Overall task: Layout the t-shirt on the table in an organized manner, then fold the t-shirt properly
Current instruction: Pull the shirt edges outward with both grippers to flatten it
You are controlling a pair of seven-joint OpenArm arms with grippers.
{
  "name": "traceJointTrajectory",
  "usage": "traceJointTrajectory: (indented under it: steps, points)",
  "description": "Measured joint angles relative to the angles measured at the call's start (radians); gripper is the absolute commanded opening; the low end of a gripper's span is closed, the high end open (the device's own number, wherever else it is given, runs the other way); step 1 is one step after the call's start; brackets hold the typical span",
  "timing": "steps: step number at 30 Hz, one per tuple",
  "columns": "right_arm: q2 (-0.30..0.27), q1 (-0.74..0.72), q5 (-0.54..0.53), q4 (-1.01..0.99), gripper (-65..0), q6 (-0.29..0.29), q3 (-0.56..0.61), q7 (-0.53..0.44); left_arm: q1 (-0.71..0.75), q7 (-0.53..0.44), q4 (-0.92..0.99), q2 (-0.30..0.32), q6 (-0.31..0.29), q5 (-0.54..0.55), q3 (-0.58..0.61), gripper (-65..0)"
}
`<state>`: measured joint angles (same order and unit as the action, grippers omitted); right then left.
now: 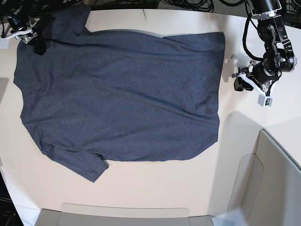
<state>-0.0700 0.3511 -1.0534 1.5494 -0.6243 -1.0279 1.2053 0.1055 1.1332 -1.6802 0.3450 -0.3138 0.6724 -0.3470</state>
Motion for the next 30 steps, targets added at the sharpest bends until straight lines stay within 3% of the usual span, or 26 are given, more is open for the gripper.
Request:
traceJointTrajectory:
  steps: [21,24,26,29,30]
  points:
    - [-0.001,0.079,-0.046,0.001,-15.1,-0.01,0.018,-0.019,0.0,0.0,0.0,0.002,0.0,0.0,0.0,-40.3]
    - [-0.004,0.079,-0.025,0.001,-28.5,-0.01,0.028,-0.022,0.0,0.013,0.0,0.002,0.0,0.0,-0.003,-40.0]
    - [-0.01,0.084,0.0,0.0,-42.9,-0.008,0.046,-0.018,0.0,0.015,0.0,0.002,-0.007,0.0,-0.006,-40.0]
    - [-0.002,0.084,0.009,-0.005,-63.3,-0.007,0.058,0.005,0.016,0.044,-0.002,0.002,-0.1,0.007,-0.021,-40.0]
    - [-0.001,0.084,0.006,-0.012,-65.0,-0.003,0.066,0.006,0.026,0.071,-0.003,0.001,-0.131,0.011,-0.046,-40.0]
